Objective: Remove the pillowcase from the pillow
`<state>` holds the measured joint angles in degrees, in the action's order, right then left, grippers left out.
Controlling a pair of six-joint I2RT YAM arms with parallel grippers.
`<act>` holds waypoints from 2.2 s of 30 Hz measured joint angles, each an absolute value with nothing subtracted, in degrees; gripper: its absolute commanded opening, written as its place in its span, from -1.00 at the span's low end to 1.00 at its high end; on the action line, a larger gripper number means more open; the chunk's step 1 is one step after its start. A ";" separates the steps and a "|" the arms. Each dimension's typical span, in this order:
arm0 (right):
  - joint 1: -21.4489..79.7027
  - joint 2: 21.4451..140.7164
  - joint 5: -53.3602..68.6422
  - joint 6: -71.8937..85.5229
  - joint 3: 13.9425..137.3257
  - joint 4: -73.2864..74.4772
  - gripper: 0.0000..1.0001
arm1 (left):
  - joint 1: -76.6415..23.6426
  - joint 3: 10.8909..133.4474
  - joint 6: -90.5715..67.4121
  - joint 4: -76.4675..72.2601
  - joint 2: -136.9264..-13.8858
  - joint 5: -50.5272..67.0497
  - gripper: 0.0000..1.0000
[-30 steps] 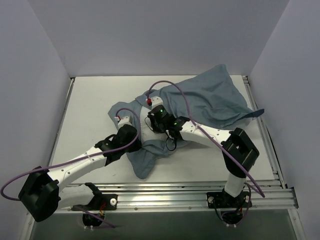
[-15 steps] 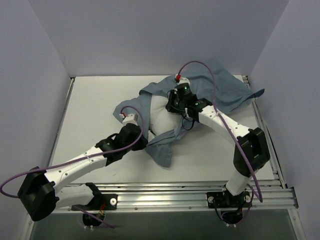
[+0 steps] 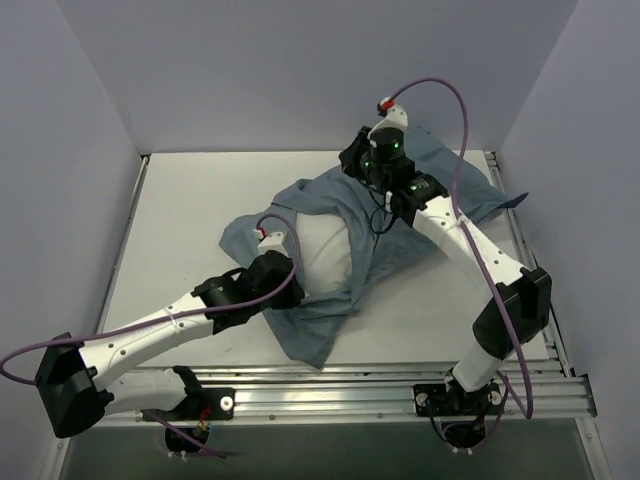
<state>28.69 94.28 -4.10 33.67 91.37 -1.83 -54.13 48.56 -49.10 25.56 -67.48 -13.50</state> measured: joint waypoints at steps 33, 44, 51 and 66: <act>61.65 81.30 -25.19 44.82 55.42 10.96 0.82 | -54.15 38.92 -55.13 22.52 -65.87 -17.28 -0.94; 62.83 89.14 -22.04 43.88 55.40 4.45 0.95 | -54.15 38.92 -55.13 22.06 -66.98 -16.84 -0.94; 61.63 95.13 -21.04 43.46 56.47 1.45 -0.71 | -54.17 38.89 -55.13 22.06 -66.98 -16.38 -0.94; 49.06 95.77 -6.09 43.51 58.39 -7.84 -1.00 | -53.36 39.33 -54.81 17.58 -66.76 -18.96 -0.95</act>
<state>49.06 95.77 -6.09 43.51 58.39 -7.84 -53.36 39.33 -54.81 17.58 -66.76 -18.96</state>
